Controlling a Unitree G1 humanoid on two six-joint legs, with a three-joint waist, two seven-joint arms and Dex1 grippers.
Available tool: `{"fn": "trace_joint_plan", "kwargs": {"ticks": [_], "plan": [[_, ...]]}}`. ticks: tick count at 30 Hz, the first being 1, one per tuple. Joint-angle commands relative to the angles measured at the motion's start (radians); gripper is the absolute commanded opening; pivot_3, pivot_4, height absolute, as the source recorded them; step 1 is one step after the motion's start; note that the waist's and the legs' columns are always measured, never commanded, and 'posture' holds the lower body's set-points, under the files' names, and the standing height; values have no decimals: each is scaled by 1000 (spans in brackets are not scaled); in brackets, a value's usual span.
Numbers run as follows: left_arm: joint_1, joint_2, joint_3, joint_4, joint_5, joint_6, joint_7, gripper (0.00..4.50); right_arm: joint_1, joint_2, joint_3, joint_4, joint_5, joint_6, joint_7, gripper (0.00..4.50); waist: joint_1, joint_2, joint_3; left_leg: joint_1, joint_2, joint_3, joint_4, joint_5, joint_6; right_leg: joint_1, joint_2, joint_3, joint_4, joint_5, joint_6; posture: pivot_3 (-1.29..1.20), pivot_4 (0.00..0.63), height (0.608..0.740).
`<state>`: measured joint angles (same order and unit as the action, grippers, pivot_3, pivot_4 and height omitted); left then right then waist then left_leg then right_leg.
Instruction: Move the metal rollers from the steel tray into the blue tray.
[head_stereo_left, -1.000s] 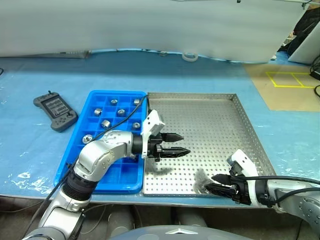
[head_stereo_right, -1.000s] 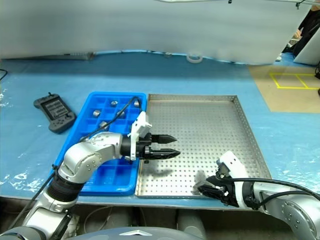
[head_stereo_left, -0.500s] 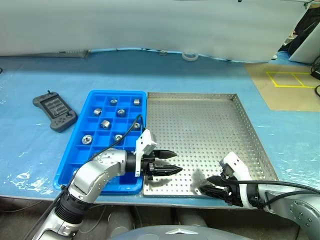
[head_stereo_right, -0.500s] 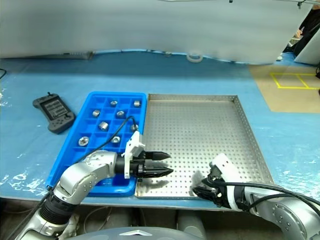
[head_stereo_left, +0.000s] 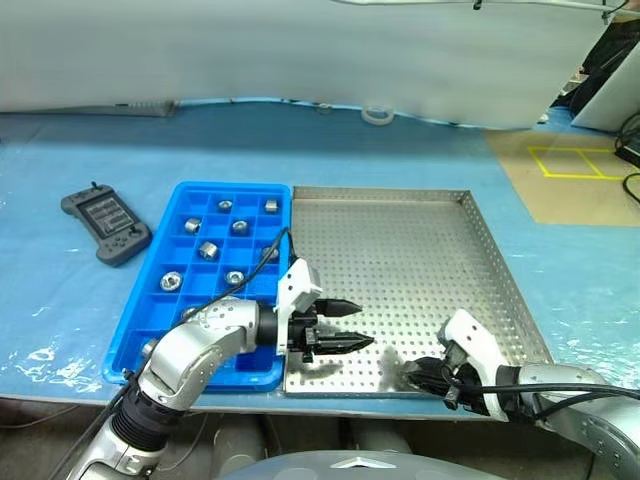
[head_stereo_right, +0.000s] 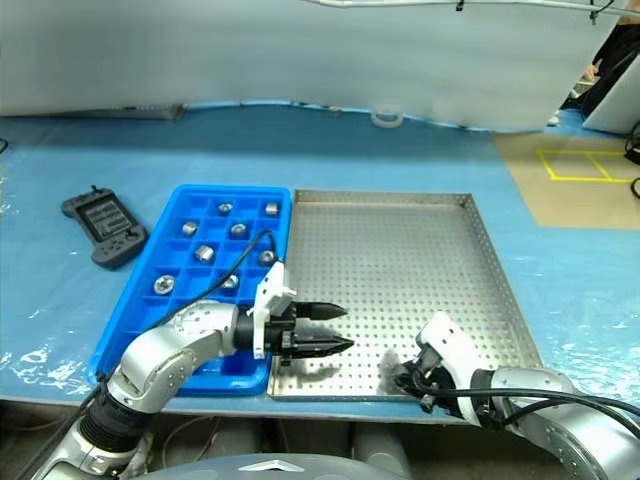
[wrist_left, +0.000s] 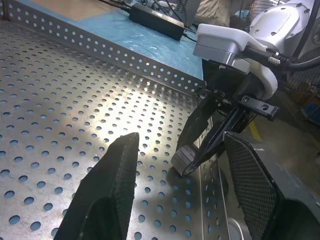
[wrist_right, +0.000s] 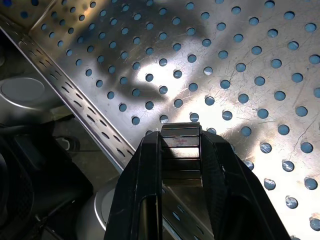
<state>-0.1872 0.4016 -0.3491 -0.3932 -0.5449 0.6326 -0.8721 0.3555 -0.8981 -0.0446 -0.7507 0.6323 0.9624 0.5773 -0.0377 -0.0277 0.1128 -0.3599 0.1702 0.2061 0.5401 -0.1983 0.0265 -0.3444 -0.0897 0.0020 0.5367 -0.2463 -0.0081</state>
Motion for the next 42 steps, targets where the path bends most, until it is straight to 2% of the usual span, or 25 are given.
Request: {"fn": "trace_joint_plan", "kwargs": {"ticks": [1,6,9,11,14,18,22,27,33,37,42], "plan": [[-16,-5,12,0,-10,-12,-13,2816,39,-11,18,7,-15,11,13,683,1,0,0,0,0,0,0,0,0,0,0,0,0,0,0,-373,150,740],[-34,-9,27,23,-22,-13,-23,2816,7,33,-35,21,21,19,3,683,0,0,0,0,0,0,0,0,0,0,0,0,0,0,0,-366,150,740],[-109,-3,117,71,-101,27,-54,2816,-122,70,-106,49,113,47,18,683,-4,0,1,0,0,0,0,0,0,-1,0,0,1,0,0,-349,150,740],[-163,1,157,108,-131,44,-70,2816,-204,83,-122,78,143,60,23,683,-5,6,4,0,0,0,2,0,0,-2,0,1,2,1,-1,-329,150,740],[-248,-1,189,179,-122,35,-79,2816,-329,102,-116,145,145,53,22,683,-2,7,4,1,-1,0,2,1,-2,-2,0,1,3,2,-4,-294,150,740],[-219,12,205,285,-23,-131,-118,2816,-470,119,-33,252,30,-30,18,683,3,6,3,1,-1,0,1,3,-4,3,0,1,3,3,-4,-251,150,740],[-251,7,235,369,32,-230,-111,2816,-569,176,41,389,-103,-140,-17,683,21,4,2,-8,-1,0,2,5,0,-5,0,-1,7,5,-3,-192,150,740],[-279,49,295,453,72,-324,-125,2816,-722,292,115,571,-214,-257,-27,683,43,3,2,-8,-1,0,3,5,-1,-7,-1,-1,14,3,-5,-90,150,740],[-207,137,398,395,54,-320,-116,2816,-847,372,189,641,-201,-309,137,683,71,3,3,-7,-1,0,4,4,-5,-7,-1,-1,16,3,-5,49,150,740],[-108,187,460,317,23,-286,-106,2816,-925,415,228,684,-175,-296,263,683,90,1,3,-8,0,-1,3,4,-5,-8,-1,-2,17,3,-5,135,150,740],[14,220,533,183,-35,-223,-70,2816,-964,418,298,698,-169,-308,439,683,146,0,7,-9,0,-1,2,4,-5,-8,-1,-5,17,3,-5,237,150,740]]}}
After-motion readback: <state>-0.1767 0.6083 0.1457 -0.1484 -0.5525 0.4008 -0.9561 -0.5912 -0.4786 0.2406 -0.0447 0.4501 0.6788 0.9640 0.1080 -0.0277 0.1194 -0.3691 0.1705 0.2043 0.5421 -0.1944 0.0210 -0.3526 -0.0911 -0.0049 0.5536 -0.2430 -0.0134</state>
